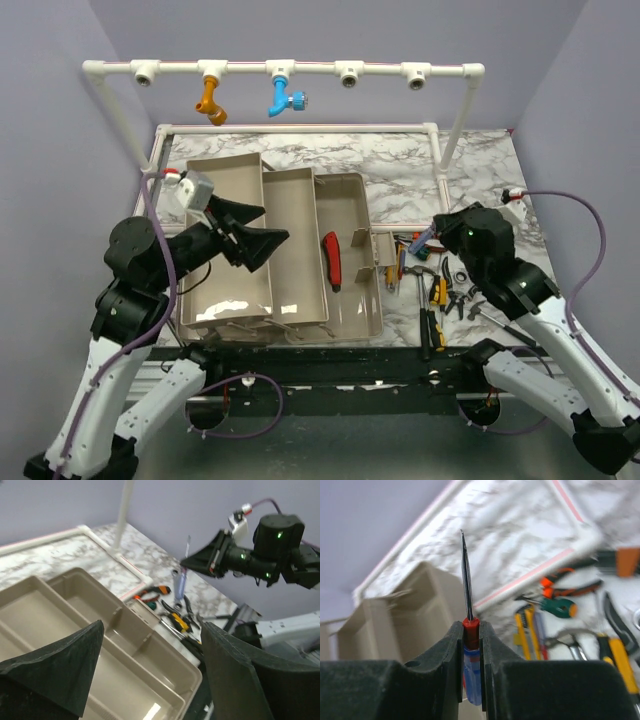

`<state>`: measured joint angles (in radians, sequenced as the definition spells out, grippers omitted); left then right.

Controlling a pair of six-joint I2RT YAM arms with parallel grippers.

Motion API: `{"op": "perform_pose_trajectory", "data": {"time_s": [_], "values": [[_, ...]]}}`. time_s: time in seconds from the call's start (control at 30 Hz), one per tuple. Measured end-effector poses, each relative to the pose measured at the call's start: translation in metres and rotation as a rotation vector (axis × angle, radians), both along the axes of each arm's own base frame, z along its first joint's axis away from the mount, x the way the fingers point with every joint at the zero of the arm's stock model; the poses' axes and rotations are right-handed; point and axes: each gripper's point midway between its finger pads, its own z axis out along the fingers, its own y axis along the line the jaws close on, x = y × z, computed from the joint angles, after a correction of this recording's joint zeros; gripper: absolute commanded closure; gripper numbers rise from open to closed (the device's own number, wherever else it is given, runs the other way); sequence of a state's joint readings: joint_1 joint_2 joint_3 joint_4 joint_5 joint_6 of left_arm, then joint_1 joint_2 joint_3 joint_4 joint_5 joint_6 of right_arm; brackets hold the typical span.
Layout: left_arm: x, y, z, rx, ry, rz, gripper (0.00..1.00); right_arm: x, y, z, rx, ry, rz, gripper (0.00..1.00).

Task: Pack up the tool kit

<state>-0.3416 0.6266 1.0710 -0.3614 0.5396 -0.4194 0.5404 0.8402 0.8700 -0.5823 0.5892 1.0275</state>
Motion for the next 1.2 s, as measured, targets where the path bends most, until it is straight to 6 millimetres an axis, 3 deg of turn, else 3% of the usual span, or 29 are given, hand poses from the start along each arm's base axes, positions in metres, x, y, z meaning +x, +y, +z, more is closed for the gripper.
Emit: {"op": "perform_pose_trajectory", "data": {"time_s": [0.1,0.2,0.3,0.37,0.53,0.7,0.9,0.97,1.13,1.2], "values": [[-0.003,-0.025,0.008,0.022,0.038,-0.088,0.24,0.001,0.020,0.047,-0.005,-0.150,0.173,0.99],[-0.007,-0.063,0.012,0.059,0.063,-0.196,0.24,0.000,0.048,0.090,0.008,-0.278,0.348,1.00],[-0.006,-0.098,0.008,0.100,0.090,-0.263,0.24,-0.002,0.078,0.127,0.038,-0.384,0.515,0.99],[-0.003,-0.123,-0.003,0.134,0.120,-0.294,0.24,-0.005,0.095,0.139,0.060,-0.430,0.603,0.99],[0.007,-0.160,-0.027,0.179,0.172,-0.315,0.25,-0.023,0.124,0.158,0.126,-0.537,0.788,0.99],[0.016,-0.175,-0.028,0.166,0.179,-0.312,0.28,-0.041,0.135,0.171,0.177,-0.619,0.889,0.99],[0.023,-0.185,-0.025,0.139,0.177,-0.312,0.41,-0.052,0.141,0.184,0.220,-0.673,0.946,0.99],[0.025,-0.189,-0.025,0.134,0.180,-0.314,0.50,-0.055,0.141,0.184,0.235,-0.682,0.953,0.99],[0.024,-0.198,-0.027,0.117,0.205,-0.346,0.99,-0.055,0.142,0.180,0.255,-0.673,0.955,0.94],[0.020,-0.199,-0.026,0.106,0.206,-0.359,1.00,-0.053,0.142,0.178,0.267,-0.664,0.947,0.81]]}}
